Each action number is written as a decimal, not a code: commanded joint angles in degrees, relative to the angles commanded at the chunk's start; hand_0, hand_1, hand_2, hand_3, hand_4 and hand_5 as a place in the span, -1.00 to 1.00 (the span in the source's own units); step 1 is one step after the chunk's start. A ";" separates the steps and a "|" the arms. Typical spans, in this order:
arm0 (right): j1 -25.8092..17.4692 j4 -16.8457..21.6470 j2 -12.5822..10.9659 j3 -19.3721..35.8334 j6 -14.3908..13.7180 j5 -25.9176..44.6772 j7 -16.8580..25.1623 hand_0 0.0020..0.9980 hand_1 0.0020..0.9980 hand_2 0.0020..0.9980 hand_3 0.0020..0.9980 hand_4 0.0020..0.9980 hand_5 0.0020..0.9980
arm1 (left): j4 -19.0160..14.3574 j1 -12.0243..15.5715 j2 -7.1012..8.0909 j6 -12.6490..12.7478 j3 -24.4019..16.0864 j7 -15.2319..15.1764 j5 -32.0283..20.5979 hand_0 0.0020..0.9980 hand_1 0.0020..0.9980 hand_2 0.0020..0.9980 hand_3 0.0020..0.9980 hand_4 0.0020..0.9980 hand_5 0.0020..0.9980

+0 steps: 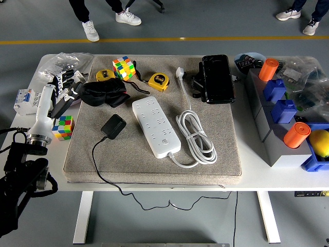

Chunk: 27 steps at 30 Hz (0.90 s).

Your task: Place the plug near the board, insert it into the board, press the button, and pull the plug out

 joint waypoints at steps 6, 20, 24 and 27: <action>0.42 -0.08 -0.16 -0.43 -0.04 0.20 -0.04 0.19 0.28 0.13 -0.03 0.54 -0.06 | -0.95 0.75 0.80 -1.66 -0.79 0.14 -9.52 0.37 0.35 0.33 0.43 1.00 0.46; 0.28 0.08 -0.76 -0.69 -0.18 0.34 0.06 0.19 0.28 0.14 -0.02 0.54 -0.05 | -0.62 1.88 0.52 -5.62 -2.76 1.25 -21.07 -0.07 0.11 0.16 0.21 0.74 0.06; -0.25 -0.64 -0.29 -0.88 0.12 1.11 -0.09 0.19 0.28 0.14 -0.02 0.54 -0.05 | -1.08 1.84 0.48 -5.61 -2.66 1.97 -20.28 -0.07 0.11 0.16 0.21 0.74 0.06; -0.42 -0.95 -0.12 -0.74 0.14 1.31 -0.19 0.19 0.28 0.14 -0.02 0.54 -0.04 | -1.23 1.72 0.36 -5.46 -2.62 2.84 -19.43 -0.08 0.10 0.15 0.21 0.75 0.08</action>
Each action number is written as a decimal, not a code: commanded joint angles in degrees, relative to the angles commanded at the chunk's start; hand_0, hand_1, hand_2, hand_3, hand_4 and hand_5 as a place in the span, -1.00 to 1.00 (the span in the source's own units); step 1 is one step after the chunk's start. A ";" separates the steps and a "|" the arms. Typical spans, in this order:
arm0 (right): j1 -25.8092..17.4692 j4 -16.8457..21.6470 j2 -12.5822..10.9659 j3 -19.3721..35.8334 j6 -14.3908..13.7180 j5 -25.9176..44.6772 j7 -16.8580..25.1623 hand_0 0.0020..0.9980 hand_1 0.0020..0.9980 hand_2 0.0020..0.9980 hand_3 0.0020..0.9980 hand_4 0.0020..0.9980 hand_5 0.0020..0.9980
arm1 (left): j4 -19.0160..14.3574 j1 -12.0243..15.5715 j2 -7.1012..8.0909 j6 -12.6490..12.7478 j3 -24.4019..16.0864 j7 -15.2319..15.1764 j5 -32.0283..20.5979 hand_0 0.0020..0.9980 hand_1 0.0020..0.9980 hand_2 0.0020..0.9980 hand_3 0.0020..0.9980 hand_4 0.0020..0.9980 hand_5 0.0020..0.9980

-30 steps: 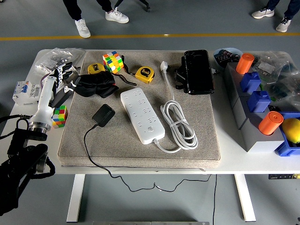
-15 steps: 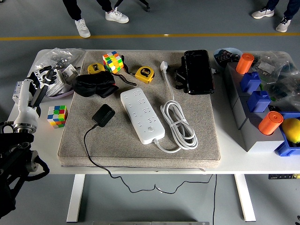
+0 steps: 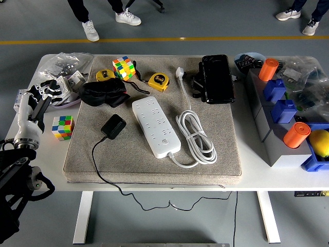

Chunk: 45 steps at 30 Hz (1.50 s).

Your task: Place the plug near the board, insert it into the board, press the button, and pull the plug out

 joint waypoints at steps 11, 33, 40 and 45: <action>0.19 -0.06 0.23 0.03 -0.11 0.26 0.15 0.19 0.28 0.14 -0.02 0.55 -0.03 | 0.38 -0.11 -0.68 -0.27 0.16 0.57 -0.45 -0.09 0.10 0.14 0.20 0.72 0.01; 2.49 0.00 -0.44 -1.63 -0.22 0.45 0.03 0.19 0.28 0.14 -0.02 0.54 -0.02 | -0.31 -1.70 -0.05 -0.22 -0.77 0.56 -0.59 -0.09 0.09 0.13 0.19 0.69 -0.03; 1.71 0.20 -0.99 -2.18 -0.42 0.21 0.05 0.19 0.28 0.14 -0.02 0.54 -0.02 | -0.64 -0.67 0.21 -0.20 -0.79 0.60 -0.74 -0.09 0.08 0.13 0.18 0.68 -0.03; 1.43 0.23 -0.77 -2.13 -0.38 0.28 0.12 0.19 0.28 0.14 -0.02 0.54 -0.02 | -0.88 -0.41 0.01 -0.21 -0.51 0.60 -0.76 -0.09 0.08 0.13 0.18 0.68 -0.03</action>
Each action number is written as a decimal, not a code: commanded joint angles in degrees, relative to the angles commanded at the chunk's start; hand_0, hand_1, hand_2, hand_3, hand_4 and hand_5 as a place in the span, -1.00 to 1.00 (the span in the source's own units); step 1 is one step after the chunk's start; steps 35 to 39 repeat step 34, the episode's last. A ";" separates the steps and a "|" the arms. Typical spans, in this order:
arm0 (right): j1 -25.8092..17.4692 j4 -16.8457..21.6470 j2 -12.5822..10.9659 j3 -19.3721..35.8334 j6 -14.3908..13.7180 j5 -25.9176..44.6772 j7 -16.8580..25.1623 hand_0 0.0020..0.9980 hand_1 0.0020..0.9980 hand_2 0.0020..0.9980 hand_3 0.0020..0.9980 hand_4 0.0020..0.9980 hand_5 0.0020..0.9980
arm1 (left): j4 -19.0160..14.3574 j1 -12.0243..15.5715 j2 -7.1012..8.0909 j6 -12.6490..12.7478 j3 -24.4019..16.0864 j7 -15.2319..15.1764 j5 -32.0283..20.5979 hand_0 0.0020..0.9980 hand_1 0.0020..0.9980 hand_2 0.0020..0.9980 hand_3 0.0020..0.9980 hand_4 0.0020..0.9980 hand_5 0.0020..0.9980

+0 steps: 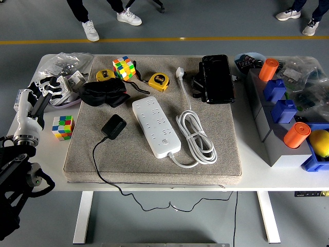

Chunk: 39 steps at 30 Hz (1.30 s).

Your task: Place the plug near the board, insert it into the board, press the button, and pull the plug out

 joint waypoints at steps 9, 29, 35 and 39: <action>0.01 0.12 -0.21 -0.04 -0.01 -0.21 -0.02 0.19 0.28 0.14 -0.02 0.54 -0.02 | -0.16 0.24 0.04 0.03 -0.09 0.10 -0.08 -0.09 0.08 0.13 0.18 0.68 -0.03; -0.27 0.09 -0.07 0.69 -0.05 -0.13 0.08 0.19 0.28 0.14 -0.02 0.54 -0.02 | -0.40 0.44 -0.29 0.05 0.04 0.33 -0.16 -0.10 0.07 0.13 0.18 0.67 -0.02; -0.40 0.07 0.07 0.96 -0.04 -0.13 0.09 0.19 0.28 0.14 -0.02 0.54 -0.03 | -0.72 0.59 -0.41 0.05 -0.15 0.38 -0.20 -0.10 0.07 0.12 0.18 0.67 -0.02; -0.40 0.07 0.07 0.96 -0.04 -0.13 0.09 0.19 0.28 0.14 -0.02 0.54 -0.03 | -0.72 0.59 -0.41 0.05 -0.15 0.38 -0.20 -0.10 0.07 0.12 0.18 0.67 -0.02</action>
